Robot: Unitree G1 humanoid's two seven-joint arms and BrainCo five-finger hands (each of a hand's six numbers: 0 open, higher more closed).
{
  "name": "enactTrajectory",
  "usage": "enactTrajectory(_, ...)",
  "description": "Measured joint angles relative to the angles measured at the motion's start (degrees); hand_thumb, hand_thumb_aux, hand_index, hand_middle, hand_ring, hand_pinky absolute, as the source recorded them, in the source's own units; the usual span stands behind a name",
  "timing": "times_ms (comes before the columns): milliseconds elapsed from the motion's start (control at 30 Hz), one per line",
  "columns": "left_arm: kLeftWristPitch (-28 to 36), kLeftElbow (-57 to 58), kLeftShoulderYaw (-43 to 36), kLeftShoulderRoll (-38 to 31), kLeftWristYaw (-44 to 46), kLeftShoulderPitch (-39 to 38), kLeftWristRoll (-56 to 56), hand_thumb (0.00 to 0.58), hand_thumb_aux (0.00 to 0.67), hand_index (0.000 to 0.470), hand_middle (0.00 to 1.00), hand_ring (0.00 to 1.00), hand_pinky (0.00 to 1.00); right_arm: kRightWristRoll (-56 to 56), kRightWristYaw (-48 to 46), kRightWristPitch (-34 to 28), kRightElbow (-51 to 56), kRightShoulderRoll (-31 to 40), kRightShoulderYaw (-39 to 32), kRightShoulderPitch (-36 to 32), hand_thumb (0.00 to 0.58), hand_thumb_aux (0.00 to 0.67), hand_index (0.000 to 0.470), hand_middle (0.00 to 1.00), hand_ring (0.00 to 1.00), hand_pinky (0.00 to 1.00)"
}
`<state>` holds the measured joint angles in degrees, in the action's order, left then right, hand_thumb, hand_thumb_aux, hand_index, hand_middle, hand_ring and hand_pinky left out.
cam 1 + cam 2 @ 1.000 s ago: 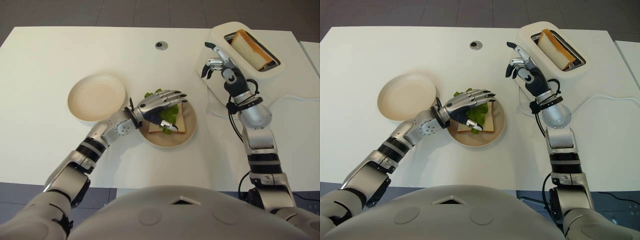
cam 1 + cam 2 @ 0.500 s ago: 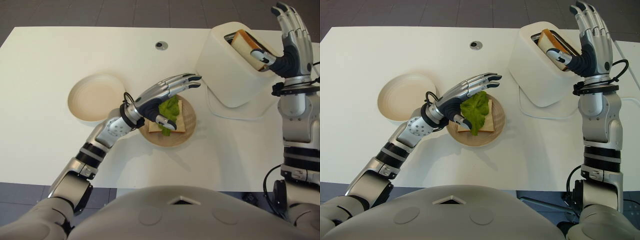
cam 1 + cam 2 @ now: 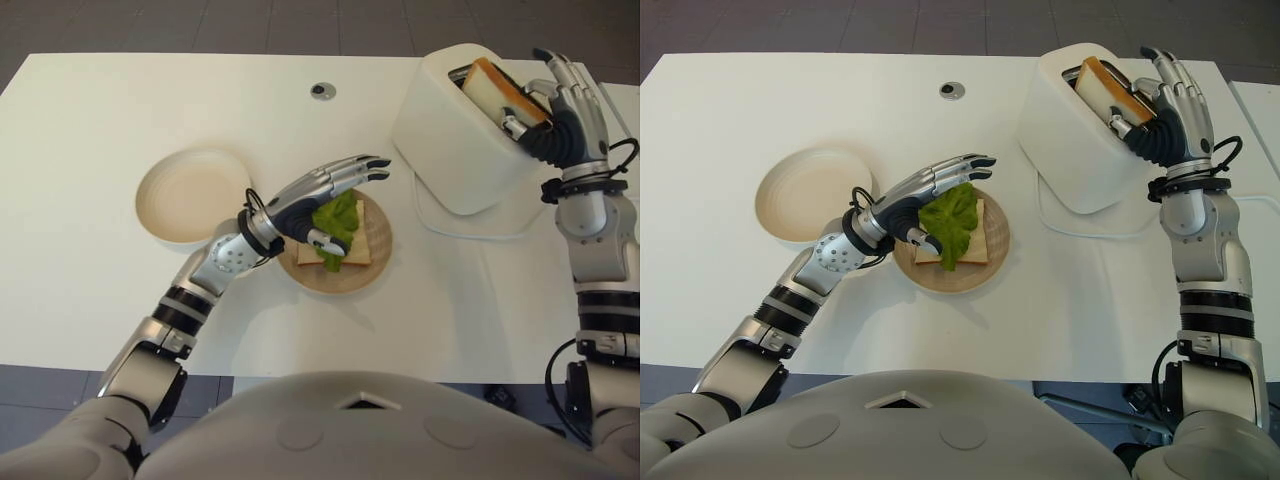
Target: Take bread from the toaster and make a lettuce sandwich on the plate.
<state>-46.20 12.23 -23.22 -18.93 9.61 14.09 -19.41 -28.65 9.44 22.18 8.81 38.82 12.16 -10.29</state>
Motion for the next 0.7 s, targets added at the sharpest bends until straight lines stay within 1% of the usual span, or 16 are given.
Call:
enactTrajectory(33, -0.2, 0.1, 0.0, 0.0, 0.1, 0.0, 0.0, 0.0, 0.0, 0.0, 0.0, 0.0, 0.0, 0.9, 1.2, 0.8, -0.6, -0.1, 1.0, -0.1, 0.58, 0.67, 0.47, 0.53, 0.53, 0.53)
enactTrajectory(67, -0.3, 0.1, 0.0, 0.1, 0.1, 0.0, 0.0, 0.0, 0.0, 0.0, 0.0, 0.0, 0.0, 1.7, 2.2, 1.4, -1.1, -0.3, 1.8, -0.1, 0.58, 0.67, 0.47, 0.79, 0.79, 0.79)
enactTrajectory(100, -0.4, 0.3, 0.1, 0.3, 0.2, 0.0, 0.0, 0.0, 0.0, 0.0, 0.0, 0.0, 0.0, 2.2, 3.6, 2.4, -2.3, -0.5, 2.8, -0.4, 0.58, 0.67, 0.47, 0.96, 0.96, 0.96)
enactTrajectory(133, -0.6, 0.5, 0.2, 0.5, 0.2, 0.0, 0.0, 0.0, 0.0, 0.0, 0.0, 0.0, 0.0, 2.9, 4.2, 2.8, -3.0, -0.7, 3.5, -0.6, 0.58, 0.67, 0.47, 1.0, 1.0, 1.0)
enactTrajectory(267, -0.9, 1.2, 0.5, 1.1, 0.3, 0.0, -0.1, 0.0, 0.0, 0.0, 0.0, 0.0, 0.0, 3.9, 5.6, 5.2, -6.5, -1.8, 4.2, -0.7, 0.58, 0.67, 0.47, 1.0, 1.0, 1.0)
enactTrajectory(333, -1.0, 1.3, 1.1, 1.1, 0.3, 0.0, 0.0, 0.0, 0.0, 0.0, 0.0, 0.0, 0.0, 6.4, 4.7, 6.9, -9.0, -2.9, 3.8, -0.7, 0.58, 0.67, 0.47, 1.0, 1.0, 1.0)
enactTrajectory(400, -1.3, 1.4, 2.3, 1.0, 0.3, 0.2, 1.4, 0.0, 0.0, 0.0, 0.0, 0.0, 0.0, 12.4, 1.3, 7.6, -11.7, -4.5, 2.0, -0.7, 0.58, 0.67, 0.47, 1.0, 1.0, 1.0)
enactTrajectory(467, -1.6, 1.3, 5.5, 0.9, 0.4, 0.7, 7.0, 0.0, 0.0, 0.0, 0.0, 0.0, 0.0, 20.7, -4.4, 7.8, -15.2, -6.6, -1.3, -0.6, 0.58, 0.67, 0.47, 1.0, 1.0, 1.0)
enactTrajectory(567, -1.5, 1.3, 9.9, 0.7, 1.5, 1.4, 15.7, 0.0, 0.0, 0.0, 0.0, 0.0, 0.0, 28.6, -12.1, 5.7, -17.0, -8.0, -5.2, 0.1, 0.58, 0.67, 0.47, 1.0, 1.0, 1.0)
enactTrajectory(700, -1.5, -0.2, 16.6, 0.6, 1.7, 1.9, 25.6, 0.0, 0.0, 0.0, 0.0, 0.0, 0.0, 30.5, -21.7, 0.5, -17.0, -8.6, -12.7, 2.5, 0.58, 0.67, 0.47, 1.0, 1.0, 1.0)
